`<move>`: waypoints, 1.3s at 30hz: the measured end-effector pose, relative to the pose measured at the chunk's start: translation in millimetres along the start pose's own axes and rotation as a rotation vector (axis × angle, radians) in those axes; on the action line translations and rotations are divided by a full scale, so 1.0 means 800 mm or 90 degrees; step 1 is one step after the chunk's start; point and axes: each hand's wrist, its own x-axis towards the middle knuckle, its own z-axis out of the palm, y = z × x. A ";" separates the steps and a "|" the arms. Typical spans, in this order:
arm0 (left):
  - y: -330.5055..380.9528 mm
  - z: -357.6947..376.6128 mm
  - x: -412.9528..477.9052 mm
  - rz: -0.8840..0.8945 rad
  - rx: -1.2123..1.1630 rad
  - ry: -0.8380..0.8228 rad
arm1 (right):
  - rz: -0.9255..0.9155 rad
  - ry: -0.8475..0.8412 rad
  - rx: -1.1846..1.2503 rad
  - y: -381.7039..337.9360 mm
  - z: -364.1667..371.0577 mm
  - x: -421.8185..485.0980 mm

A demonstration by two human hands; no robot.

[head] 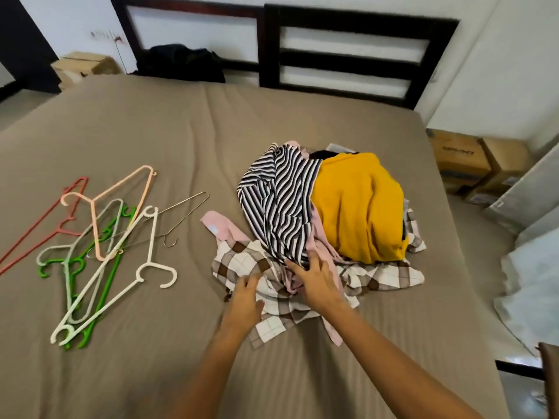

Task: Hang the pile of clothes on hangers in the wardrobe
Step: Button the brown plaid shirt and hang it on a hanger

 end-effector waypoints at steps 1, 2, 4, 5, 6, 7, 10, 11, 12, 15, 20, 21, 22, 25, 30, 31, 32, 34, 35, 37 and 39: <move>-0.001 0.004 0.015 0.007 0.057 0.000 | 0.003 -0.002 -0.037 -0.004 0.010 0.014; -0.001 0.007 0.029 0.020 0.142 -0.002 | 0.016 0.000 -0.069 -0.008 0.018 0.025; -0.003 0.009 0.053 0.045 0.294 -0.026 | 0.050 0.008 -0.131 -0.013 0.031 0.039; -0.004 0.009 0.060 0.072 0.351 -0.028 | 0.065 0.014 -0.152 -0.015 0.035 0.044; -0.006 0.010 0.066 0.097 0.381 -0.039 | 0.076 0.020 -0.163 -0.015 0.037 0.047; -0.011 0.012 0.072 0.121 0.420 -0.026 | 0.078 0.024 -0.167 -0.012 0.036 0.051; -0.033 0.013 0.081 0.162 0.433 0.020 | 0.069 0.046 -0.123 0.011 0.018 0.062; -0.031 0.007 0.076 0.168 0.399 0.059 | 0.088 0.054 -0.092 0.023 0.007 0.066; -0.028 -0.001 0.069 0.187 0.358 0.115 | 0.125 0.072 -0.047 0.036 -0.005 0.074; -0.017 -0.020 0.049 0.229 0.298 0.256 | 0.276 0.181 0.156 0.070 -0.060 0.112; -0.013 -0.056 0.041 0.231 0.274 0.378 | 0.353 0.460 0.410 0.106 -0.220 0.198; -0.020 -0.061 0.041 0.234 0.273 0.388 | 0.334 0.536 0.454 0.114 -0.266 0.215; -0.026 -0.064 0.039 0.233 0.256 0.379 | 0.321 0.621 0.517 0.116 -0.313 0.223; -0.046 -0.049 0.027 0.230 0.166 0.306 | 0.259 0.748 0.513 0.141 -0.409 0.260; -0.044 0.002 0.000 0.092 0.076 0.032 | -0.012 0.370 0.180 0.124 -0.349 0.247; -0.039 0.010 -0.002 0.067 0.105 -0.007 | -0.027 0.313 0.120 0.126 -0.307 0.235; -0.033 0.017 -0.005 0.048 0.139 -0.030 | -0.042 0.332 0.061 0.124 -0.260 0.214; -0.020 0.026 -0.008 0.000 0.154 -0.068 | 0.011 0.409 0.072 0.127 -0.161 0.170; -0.016 0.029 -0.008 -0.015 0.125 -0.081 | 0.082 0.460 0.100 0.128 -0.116 0.142; -0.011 0.038 0.000 -0.015 0.021 -0.095 | 0.344 0.493 0.254 0.131 -0.047 0.089; -0.001 0.045 0.008 -0.020 -0.093 -0.102 | 0.595 0.432 0.454 0.147 0.002 0.056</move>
